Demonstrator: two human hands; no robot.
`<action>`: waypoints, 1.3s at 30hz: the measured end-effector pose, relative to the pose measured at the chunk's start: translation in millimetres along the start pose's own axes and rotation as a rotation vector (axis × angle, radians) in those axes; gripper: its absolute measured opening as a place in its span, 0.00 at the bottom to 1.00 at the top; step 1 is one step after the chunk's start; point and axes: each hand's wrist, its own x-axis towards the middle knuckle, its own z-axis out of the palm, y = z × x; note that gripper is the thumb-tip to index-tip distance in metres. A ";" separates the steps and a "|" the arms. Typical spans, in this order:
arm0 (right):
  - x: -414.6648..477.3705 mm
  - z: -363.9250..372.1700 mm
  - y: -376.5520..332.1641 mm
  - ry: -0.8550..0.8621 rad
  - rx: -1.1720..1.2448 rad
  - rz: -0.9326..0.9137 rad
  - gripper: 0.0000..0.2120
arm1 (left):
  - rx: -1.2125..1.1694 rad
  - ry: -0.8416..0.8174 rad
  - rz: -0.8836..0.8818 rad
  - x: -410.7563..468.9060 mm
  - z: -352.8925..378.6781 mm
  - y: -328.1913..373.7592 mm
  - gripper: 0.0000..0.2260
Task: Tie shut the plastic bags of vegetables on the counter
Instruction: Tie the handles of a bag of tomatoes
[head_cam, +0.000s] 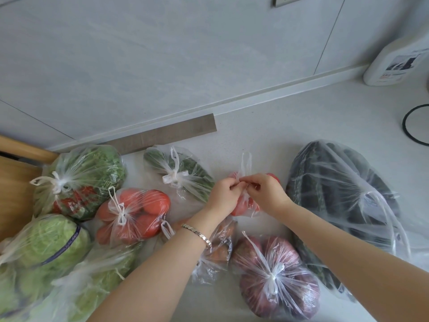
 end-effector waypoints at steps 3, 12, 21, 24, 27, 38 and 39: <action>0.1 0.7 4.4 -0.053 -0.077 -0.027 0.16 | 0.144 0.000 0.093 -3.5 -1.0 3.4 0.12; 7.8 -8.7 6.9 -0.287 -0.426 -0.098 0.14 | 0.560 0.130 0.397 -11.5 8.2 -3.5 0.14; 7.3 -4.4 2.5 -0.066 -0.146 0.034 0.11 | 0.377 0.365 0.454 -14.0 13.9 -9.5 0.04; 2.3 0.0 1.5 0.107 0.021 0.111 0.10 | 0.258 0.373 0.428 -13.8 12.2 -3.4 0.03; -1.4 2.8 -2.4 0.224 0.232 0.189 0.13 | 0.168 0.397 0.387 -14.9 12.0 -1.7 0.04; -2.7 18.8 10.3 0.420 -0.118 -0.225 0.06 | 0.055 0.420 0.275 -12.9 12.4 -3.2 0.06; -2.2 18.8 12.6 0.398 -0.167 -0.263 0.07 | 0.058 0.408 0.273 -13.3 11.9 -3.1 0.06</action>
